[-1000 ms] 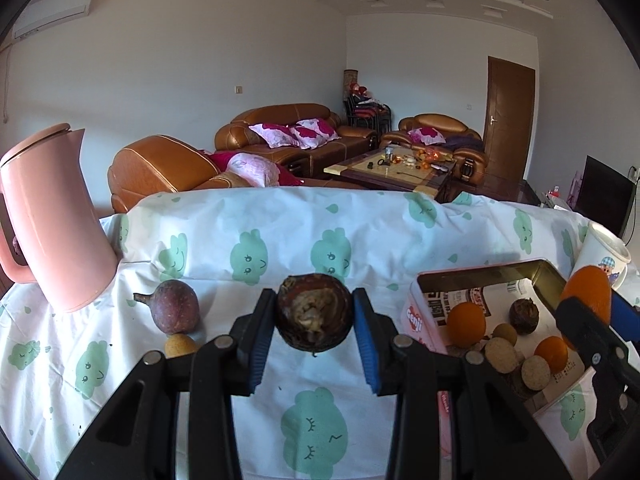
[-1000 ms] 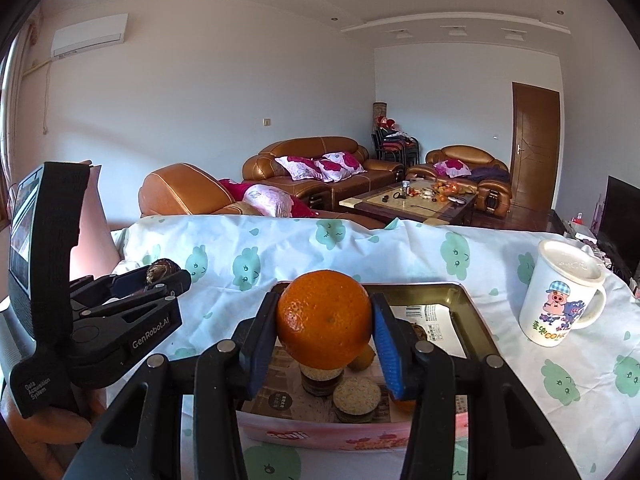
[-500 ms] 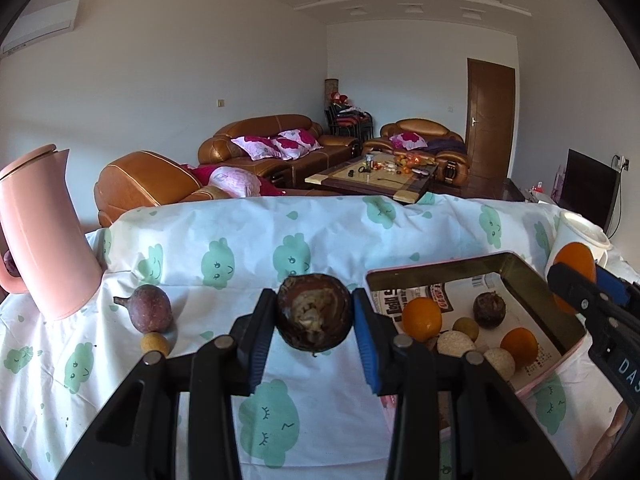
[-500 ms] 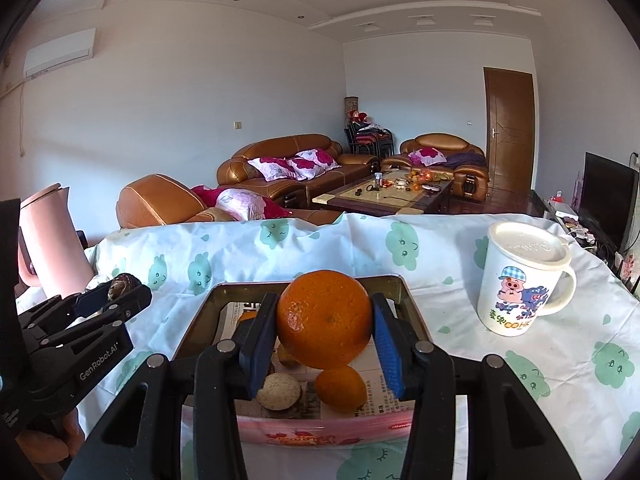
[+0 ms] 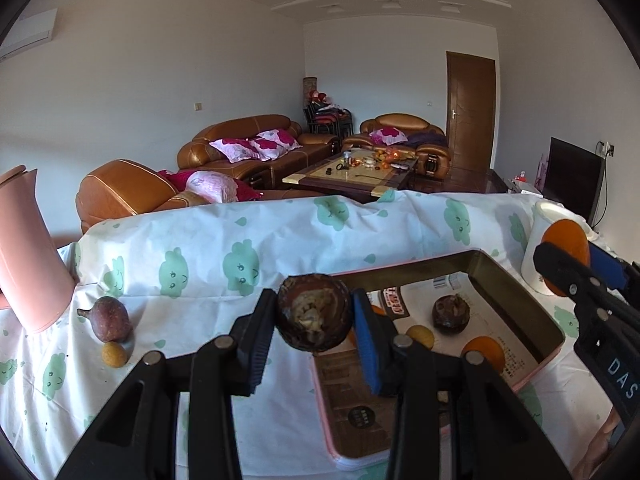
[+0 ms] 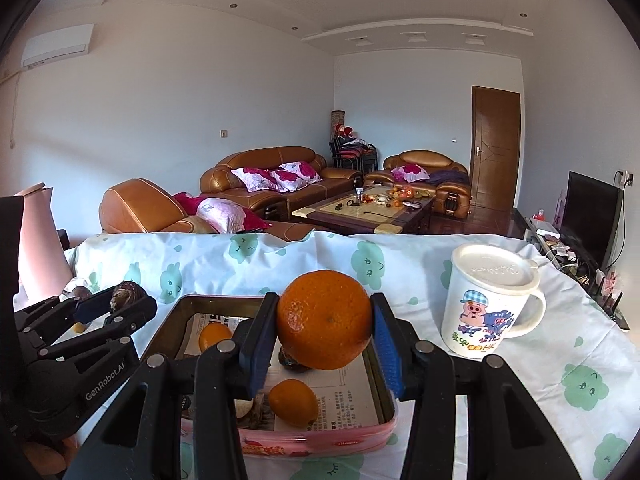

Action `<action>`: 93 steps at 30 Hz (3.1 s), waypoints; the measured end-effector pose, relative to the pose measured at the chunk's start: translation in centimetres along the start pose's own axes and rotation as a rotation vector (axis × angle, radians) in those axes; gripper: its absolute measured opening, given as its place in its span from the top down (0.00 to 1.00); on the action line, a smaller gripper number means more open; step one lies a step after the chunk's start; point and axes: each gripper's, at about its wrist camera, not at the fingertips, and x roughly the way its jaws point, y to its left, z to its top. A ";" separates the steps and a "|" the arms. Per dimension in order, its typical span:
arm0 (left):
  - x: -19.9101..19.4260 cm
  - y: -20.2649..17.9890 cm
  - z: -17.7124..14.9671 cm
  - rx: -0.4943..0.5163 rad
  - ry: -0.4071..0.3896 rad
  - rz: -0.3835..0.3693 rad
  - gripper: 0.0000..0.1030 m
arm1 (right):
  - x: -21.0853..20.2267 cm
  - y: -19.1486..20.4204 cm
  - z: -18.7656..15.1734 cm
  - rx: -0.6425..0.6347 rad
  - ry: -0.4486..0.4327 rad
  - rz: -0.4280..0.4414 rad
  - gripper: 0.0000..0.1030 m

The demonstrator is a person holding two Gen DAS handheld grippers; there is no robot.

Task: Organize fruits
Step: 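Carry the orange and mangosteen over the tin tray and release both, then lift both open tools away from the tray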

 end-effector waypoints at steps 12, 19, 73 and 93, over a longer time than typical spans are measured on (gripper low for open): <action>2.1 -3.2 0.9 0.031 0.031 -0.038 0.61 | 0.8 -2.5 0.5 0.032 0.008 -0.043 0.54; 3.4 -3.0 1.3 0.001 0.060 -0.061 0.61 | 2.2 -2.6 0.5 0.044 0.029 -0.048 0.54; 2.6 -2.7 0.2 0.032 0.019 0.056 0.00 | 6.3 -3.9 -0.2 0.219 0.084 0.089 0.31; 0.0 -1.5 -1.0 0.002 -0.028 0.099 0.00 | 0.9 -1.8 -0.6 0.088 -0.093 -0.065 0.19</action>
